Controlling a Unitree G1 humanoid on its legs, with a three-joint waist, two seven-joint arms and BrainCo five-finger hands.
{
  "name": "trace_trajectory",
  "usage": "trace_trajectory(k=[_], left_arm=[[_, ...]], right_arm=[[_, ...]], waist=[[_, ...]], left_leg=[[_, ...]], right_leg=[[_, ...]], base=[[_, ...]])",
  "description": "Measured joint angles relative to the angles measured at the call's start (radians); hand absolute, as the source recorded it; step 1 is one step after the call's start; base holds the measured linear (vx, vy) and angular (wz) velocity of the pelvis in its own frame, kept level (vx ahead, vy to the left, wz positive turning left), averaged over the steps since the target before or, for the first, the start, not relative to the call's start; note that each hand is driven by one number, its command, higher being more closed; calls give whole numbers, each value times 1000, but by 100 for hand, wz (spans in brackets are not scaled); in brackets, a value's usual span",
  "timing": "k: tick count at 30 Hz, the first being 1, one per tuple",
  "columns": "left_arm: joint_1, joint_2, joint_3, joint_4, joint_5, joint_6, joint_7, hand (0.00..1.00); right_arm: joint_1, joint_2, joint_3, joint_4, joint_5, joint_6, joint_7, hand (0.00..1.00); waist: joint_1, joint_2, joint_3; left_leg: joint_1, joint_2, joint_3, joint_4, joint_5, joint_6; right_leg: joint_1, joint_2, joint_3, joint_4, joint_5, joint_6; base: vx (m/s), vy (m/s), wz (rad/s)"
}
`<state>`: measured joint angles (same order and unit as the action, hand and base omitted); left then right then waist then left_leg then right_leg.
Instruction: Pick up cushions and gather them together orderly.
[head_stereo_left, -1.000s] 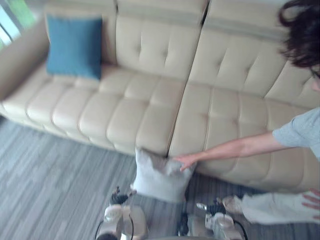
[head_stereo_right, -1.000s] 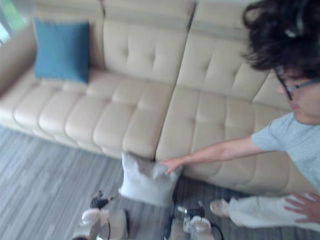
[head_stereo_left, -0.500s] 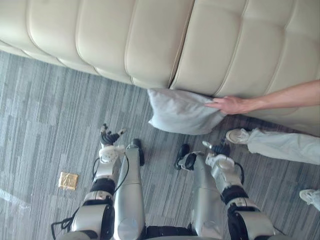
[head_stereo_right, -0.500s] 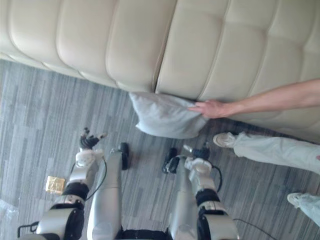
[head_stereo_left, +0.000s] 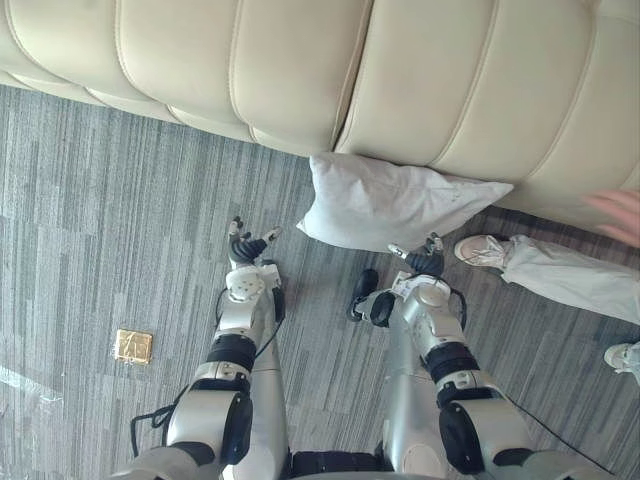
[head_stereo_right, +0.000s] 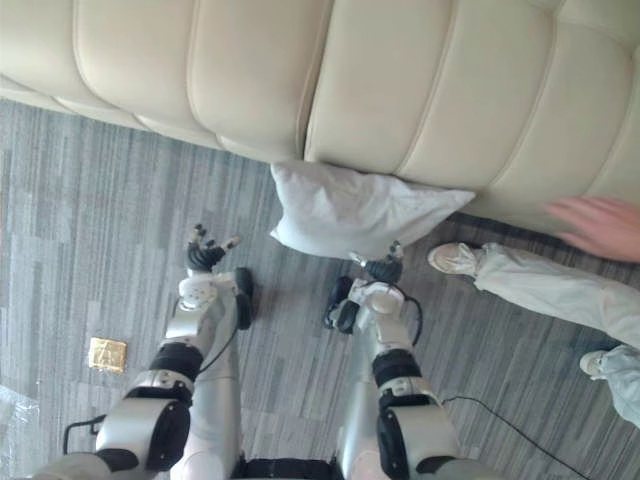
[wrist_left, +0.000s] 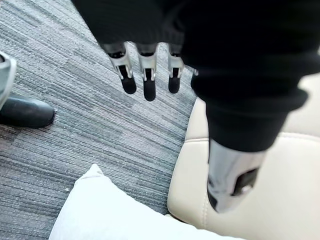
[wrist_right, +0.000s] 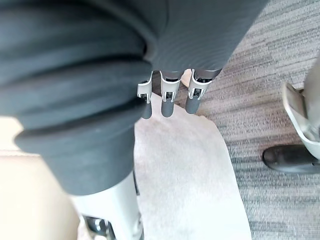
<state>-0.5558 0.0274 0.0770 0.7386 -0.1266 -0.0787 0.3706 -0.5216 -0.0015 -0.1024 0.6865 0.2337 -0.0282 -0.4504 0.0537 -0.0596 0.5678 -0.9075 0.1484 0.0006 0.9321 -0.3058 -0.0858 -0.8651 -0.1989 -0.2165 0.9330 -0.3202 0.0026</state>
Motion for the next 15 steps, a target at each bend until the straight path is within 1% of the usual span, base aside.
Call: trace_trajectory(k=[3,6,7,10,13,14,15], left_arm=[[46,-14,-29,-26,9,-2,0,0],[104,-26,-37,-63,11,-3,-2,0],[125,-25,-38,-63,15,-3,-2,0],[165,-23,-40,-64,18,-2,-4,0],[227,-20,-68,-63,22,-1,-14,0],[263,-16,-74,-61,30,0,-29,0],[282,-6,-77,-60,34,0,-38,0]], right_arm=[[51,1,22,-2,0,-8,2,0],[110,1,38,-6,-1,-23,12,0],[141,0,41,-6,-1,-23,18,0],[196,0,55,-5,-15,-23,25,0],[277,-1,67,0,-39,-21,49,0],[314,-2,66,3,-40,-21,62,0],[336,-6,65,8,-40,-21,69,0]], waist=[[1,-1,-1],[-1,0,-2],[-2,0,-2],[-4,0,-3],[-5,-1,-4],[-5,-2,-6],[-6,-4,-7]], left_leg=[[80,1,8,-34,1,-2],[169,2,31,-109,24,3],[205,2,44,-144,34,8],[264,0,56,-190,49,8],[362,-4,76,-261,67,12],[421,-5,86,-301,75,12],[455,-8,95,-334,85,14]], right_leg=[[78,4,1,-38,8,1],[156,10,8,-115,43,8],[187,11,9,-151,58,10],[243,17,11,-202,79,11],[333,24,18,-273,100,21],[388,28,18,-314,113,25],[417,29,19,-341,121,28]], base=[[-3,2,-3],[-13,32,-11],[-13,27,-8],[5,27,-7],[37,19,-7],[43,23,-9],[47,18,-8]])
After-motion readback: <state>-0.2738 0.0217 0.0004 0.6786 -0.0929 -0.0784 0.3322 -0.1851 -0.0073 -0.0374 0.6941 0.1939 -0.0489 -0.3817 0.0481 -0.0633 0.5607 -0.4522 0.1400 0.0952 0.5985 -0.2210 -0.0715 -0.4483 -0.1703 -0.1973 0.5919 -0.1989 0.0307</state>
